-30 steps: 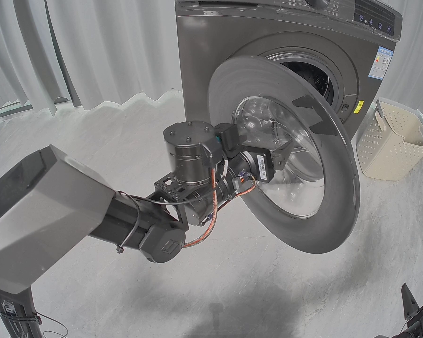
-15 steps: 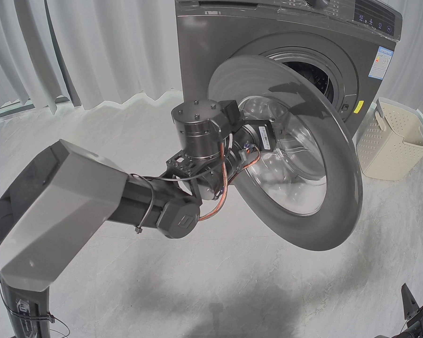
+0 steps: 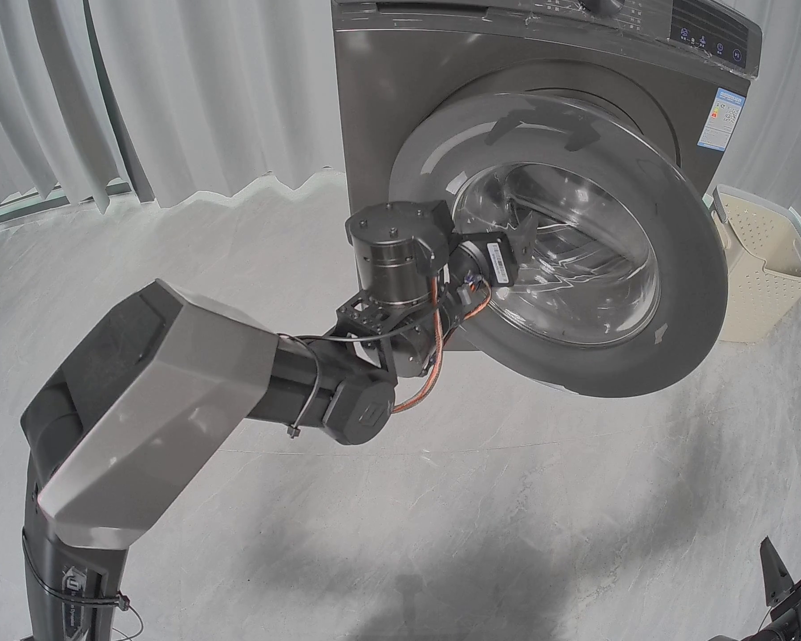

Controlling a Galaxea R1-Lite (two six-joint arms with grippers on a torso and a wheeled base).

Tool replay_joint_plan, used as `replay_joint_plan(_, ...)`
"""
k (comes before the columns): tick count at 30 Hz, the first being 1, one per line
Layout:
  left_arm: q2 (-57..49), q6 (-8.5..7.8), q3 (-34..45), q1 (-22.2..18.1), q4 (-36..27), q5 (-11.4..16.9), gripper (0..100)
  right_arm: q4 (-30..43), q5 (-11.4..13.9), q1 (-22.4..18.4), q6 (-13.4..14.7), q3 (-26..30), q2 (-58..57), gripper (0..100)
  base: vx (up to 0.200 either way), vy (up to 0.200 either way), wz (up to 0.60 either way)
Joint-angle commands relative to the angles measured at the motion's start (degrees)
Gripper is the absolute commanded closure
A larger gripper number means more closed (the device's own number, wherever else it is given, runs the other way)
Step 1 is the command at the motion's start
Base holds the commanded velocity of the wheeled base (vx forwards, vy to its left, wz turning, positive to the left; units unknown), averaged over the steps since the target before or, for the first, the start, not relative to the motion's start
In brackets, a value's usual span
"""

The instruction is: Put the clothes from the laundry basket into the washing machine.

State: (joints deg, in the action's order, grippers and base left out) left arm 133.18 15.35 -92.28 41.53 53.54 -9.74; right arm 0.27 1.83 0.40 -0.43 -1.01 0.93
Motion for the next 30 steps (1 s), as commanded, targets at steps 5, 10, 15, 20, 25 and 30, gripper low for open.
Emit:
replay_joint_plan(5,-26.6,-0.67,40.3,2.9,5.2,1.6,0,0.0,0.0,0.0,0.0,0.9,-0.9,0,0.000,0.000,0.00)
replay_joint_plan(10,-44.9,-1.11,60.1,4.2,5.2,5.1,0,0.0,0.0,0.0,0.0,0.9,-0.9,0,0.000,0.000,0.00)
replay_joint_plan(15,-59.4,-3.83,72.6,3.5,3.4,5.8,0,0.0,0.0,0.0,0.0,0.9,-0.9,0,0.000,0.000,0.00)
replay_joint_plan(20,-72.0,-5.42,83.1,3.3,1.9,6.0,0,0.0,0.0,-0.1,0.0,0.9,-0.9,0,0.000,0.000,0.00)
replay_joint_plan(25,-83.7,-5.50,87.4,0.2,-3.3,5.9,0,0.0,0.0,-0.1,0.0,0.9,-0.9,0,0.000,0.000,0.00)
replay_joint_plan(30,-93.7,-8.49,90.3,-10.7,-12.4,6.0,0,-0.1,0.0,-0.1,-0.2,0.9,-0.9,0,0.000,0.000,0.00)
